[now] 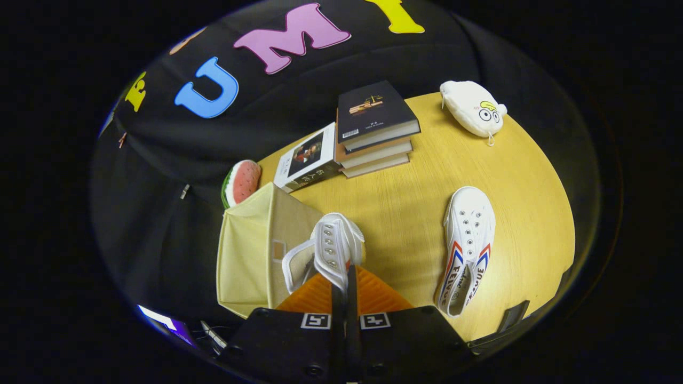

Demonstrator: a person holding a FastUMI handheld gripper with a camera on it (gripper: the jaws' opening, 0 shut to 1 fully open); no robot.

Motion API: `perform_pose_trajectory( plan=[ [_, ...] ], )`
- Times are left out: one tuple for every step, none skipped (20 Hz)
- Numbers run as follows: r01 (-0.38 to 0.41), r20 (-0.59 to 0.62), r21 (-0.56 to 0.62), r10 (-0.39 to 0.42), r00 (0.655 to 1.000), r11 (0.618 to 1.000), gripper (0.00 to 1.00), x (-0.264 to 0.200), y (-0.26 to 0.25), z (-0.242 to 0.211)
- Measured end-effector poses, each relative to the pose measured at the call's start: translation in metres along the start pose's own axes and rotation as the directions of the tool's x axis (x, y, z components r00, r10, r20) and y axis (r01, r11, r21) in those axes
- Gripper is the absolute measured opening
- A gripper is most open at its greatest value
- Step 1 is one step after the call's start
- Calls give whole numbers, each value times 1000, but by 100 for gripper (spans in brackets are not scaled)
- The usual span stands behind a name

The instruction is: Open the storage box then place both shoes into the box .Put the left shoe in first, then the right shoe, with the right side of both shoes facing outward in a uniform manner.

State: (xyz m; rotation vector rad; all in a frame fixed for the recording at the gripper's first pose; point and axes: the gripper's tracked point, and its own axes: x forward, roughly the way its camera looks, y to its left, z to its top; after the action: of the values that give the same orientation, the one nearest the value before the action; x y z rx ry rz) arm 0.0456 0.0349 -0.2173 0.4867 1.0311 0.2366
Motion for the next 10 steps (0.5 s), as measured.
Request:
perform_pose_trajectory(
  plan=[
    [-16,15,11,16,1000,1000,5,-7,9,6],
    [-31,25,13,31,999,999,5,-13,18,10],
    [-45,45,12,44,998,999,5,-19,29,17],
    [-58,59,5,58,997,998,6,-24,40,23],
    [-73,77,0,73,994,997,5,-29,52,28],
    [-89,93,-4,89,992,996,5,-31,64,33],
    [-104,100,-3,104,990,995,5,-33,76,36],
    [-117,100,2,116,988,993,5,-35,87,37],
    [-130,103,7,129,986,991,5,-35,100,38],
    [-142,107,4,141,984,990,5,-34,112,38]
  ],
)
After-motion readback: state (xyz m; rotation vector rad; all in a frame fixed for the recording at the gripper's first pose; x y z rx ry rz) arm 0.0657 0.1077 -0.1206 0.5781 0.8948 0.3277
